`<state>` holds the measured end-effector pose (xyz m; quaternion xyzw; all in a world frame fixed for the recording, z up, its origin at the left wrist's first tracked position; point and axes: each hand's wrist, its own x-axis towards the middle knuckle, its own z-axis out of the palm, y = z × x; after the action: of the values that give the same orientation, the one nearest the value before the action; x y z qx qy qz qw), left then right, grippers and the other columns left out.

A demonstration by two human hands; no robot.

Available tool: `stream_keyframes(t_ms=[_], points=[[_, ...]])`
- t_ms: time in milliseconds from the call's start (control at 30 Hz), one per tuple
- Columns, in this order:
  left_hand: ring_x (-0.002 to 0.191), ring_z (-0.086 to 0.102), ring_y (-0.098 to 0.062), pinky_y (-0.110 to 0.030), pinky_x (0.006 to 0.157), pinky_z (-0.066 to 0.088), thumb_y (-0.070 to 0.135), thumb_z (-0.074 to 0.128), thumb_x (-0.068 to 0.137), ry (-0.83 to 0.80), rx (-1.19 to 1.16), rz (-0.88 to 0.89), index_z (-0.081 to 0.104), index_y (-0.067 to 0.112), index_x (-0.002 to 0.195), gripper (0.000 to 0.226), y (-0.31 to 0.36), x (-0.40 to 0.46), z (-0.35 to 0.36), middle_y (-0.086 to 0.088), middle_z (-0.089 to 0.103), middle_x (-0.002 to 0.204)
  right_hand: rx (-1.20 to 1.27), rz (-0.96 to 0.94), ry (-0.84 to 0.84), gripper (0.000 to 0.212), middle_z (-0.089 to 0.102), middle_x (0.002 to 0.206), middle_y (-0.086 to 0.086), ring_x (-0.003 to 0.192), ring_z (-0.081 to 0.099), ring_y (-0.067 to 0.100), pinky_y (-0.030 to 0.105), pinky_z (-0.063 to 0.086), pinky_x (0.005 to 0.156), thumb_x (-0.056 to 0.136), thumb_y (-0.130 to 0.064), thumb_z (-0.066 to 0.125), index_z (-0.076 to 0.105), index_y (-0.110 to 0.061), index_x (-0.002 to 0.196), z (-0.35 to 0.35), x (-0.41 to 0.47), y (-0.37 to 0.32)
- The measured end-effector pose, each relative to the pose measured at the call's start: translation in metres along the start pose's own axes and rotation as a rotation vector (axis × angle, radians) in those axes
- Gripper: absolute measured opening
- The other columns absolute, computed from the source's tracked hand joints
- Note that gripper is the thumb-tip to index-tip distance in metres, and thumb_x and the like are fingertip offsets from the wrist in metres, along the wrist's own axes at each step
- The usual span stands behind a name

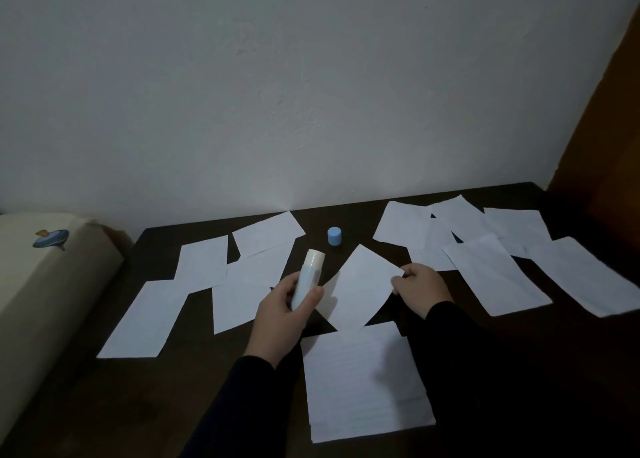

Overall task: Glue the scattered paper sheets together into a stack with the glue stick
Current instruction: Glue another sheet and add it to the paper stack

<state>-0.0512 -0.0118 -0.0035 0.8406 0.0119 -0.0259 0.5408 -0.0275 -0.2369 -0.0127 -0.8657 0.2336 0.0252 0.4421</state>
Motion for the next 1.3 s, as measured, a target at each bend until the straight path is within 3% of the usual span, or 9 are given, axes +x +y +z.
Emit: stream_keyframes(t_ms=[167, 300, 500, 633, 733, 867, 967, 1033, 1300], points=[[0.092, 0.048, -0.001, -0.017, 0.067, 0.044, 0.047, 0.06, 0.088, -0.013, 0.027, 0.008, 0.047, 0.033, 0.134, 0.049, -0.004, 0.005, -0.003, 0.018, 0.047, 0.11, 0.1, 0.01, -0.04, 0.008, 0.067, 0.089, -0.004, 0.089, 0.057, 0.012, 0.027, 0.039, 0.075, 0.085, -0.017, 0.064, 0.067, -0.013, 0.091, 0.001, -0.001, -0.003], [0.092, 0.048, -0.002, -0.018, 0.069, 0.045, 0.047, 0.06, 0.089, -0.016, 0.039, 0.017, 0.046, 0.031, 0.135, 0.051, -0.005, 0.005, -0.001, 0.017, 0.047, 0.111, -0.106, 0.014, -0.084, 0.01, 0.07, 0.086, -0.001, 0.088, 0.061, 0.015, 0.035, 0.049, 0.086, 0.088, -0.026, 0.061, 0.062, -0.018, 0.081, 0.007, -0.006, -0.002], [0.099, 0.05, -0.006, -0.016, 0.069, 0.044, 0.047, 0.062, 0.087, -0.011, 0.04, 0.025, 0.046, 0.035, 0.126, 0.044, -0.005, 0.005, 0.001, 0.017, 0.048, 0.115, -0.369, -0.099, -0.106, 0.021, 0.058, 0.083, -0.002, 0.088, 0.057, 0.017, 0.035, 0.036, 0.092, 0.093, -0.038, 0.052, 0.052, -0.023, 0.078, 0.016, -0.019, -0.004], [0.088, 0.059, -0.011, -0.021, 0.066, 0.053, 0.046, 0.069, 0.082, 0.057, -0.126, -0.081, 0.051, 0.031, 0.103, 0.031, -0.003, 0.005, 0.004, 0.007, 0.057, 0.106, -0.42, -0.104, -0.18, 0.026, 0.056, 0.081, -0.002, 0.086, 0.055, 0.016, 0.038, 0.033, 0.095, 0.094, -0.043, 0.05, 0.051, -0.023, 0.077, 0.017, -0.02, -0.006], [0.077, 0.06, -0.015, -0.021, 0.059, 0.05, 0.042, 0.071, 0.081, 0.048, -0.305, -0.15, 0.054, 0.026, 0.106, 0.035, 0.0, 0.004, 0.003, -0.003, 0.06, 0.101, -0.579, -0.144, -0.142, 0.042, 0.053, 0.076, -0.002, 0.083, 0.054, 0.017, 0.04, 0.032, 0.096, 0.095, -0.056, 0.038, 0.052, -0.021, 0.077, 0.019, -0.019, -0.007], [0.086, 0.059, -0.019, -0.026, 0.07, 0.055, 0.027, 0.075, 0.081, -0.04, -0.451, -0.156, 0.057, 0.024, 0.111, 0.035, 0.006, 0.009, 0.006, -0.004, 0.057, 0.11, -0.587, -0.288, 0.035, 0.031, 0.054, 0.11, 0.0, 0.103, 0.049, 0.016, 0.038, 0.039, 0.095, 0.096, -0.051, 0.041, 0.054, -0.023, 0.101, 0.015, -0.015, -0.001], [0.088, 0.055, -0.021, -0.028, 0.077, 0.054, 0.022, 0.075, 0.081, -0.083, -0.571, -0.157, 0.061, 0.024, 0.112, 0.035, 0.013, 0.014, 0.008, -0.008, 0.057, 0.112, -0.612, -0.38, -0.133, 0.043, 0.03, 0.151, -0.004, 0.139, 0.025, 0.019, 0.047, 0.025, 0.111, 0.096, -0.045, 0.046, 0.042, -0.03, 0.136, 0.015, -0.011, 0.004], [0.091, 0.052, -0.02, -0.028, 0.081, 0.052, 0.023, 0.071, 0.084, -0.087, -0.62, -0.147, 0.061, 0.023, 0.114, 0.032, 0.017, 0.02, 0.012, -0.007, 0.057, 0.113, -0.652, -0.362, -0.228, 0.055, 0.009, 0.16, -0.009, 0.147, 0.003, 0.021, 0.055, 0.009, 0.115, 0.098, -0.044, 0.041, 0.024, -0.03, 0.149, 0.016, -0.01, 0.005], [0.087, 0.055, 0.001, -0.01, 0.071, 0.043, 0.033, 0.062, 0.091, -0.131, 0.023, 0.231, 0.053, 0.028, 0.112, 0.024, 0.025, 0.032, 0.045, 0.017, 0.058, 0.095, -0.741, -0.333, -0.284, 0.059, 0.0, 0.161, -0.014, 0.148, -0.005, 0.018, 0.056, 0.0, 0.115, 0.098, -0.042, 0.038, 0.014, -0.032, 0.152, 0.018, -0.002, 0.012]])
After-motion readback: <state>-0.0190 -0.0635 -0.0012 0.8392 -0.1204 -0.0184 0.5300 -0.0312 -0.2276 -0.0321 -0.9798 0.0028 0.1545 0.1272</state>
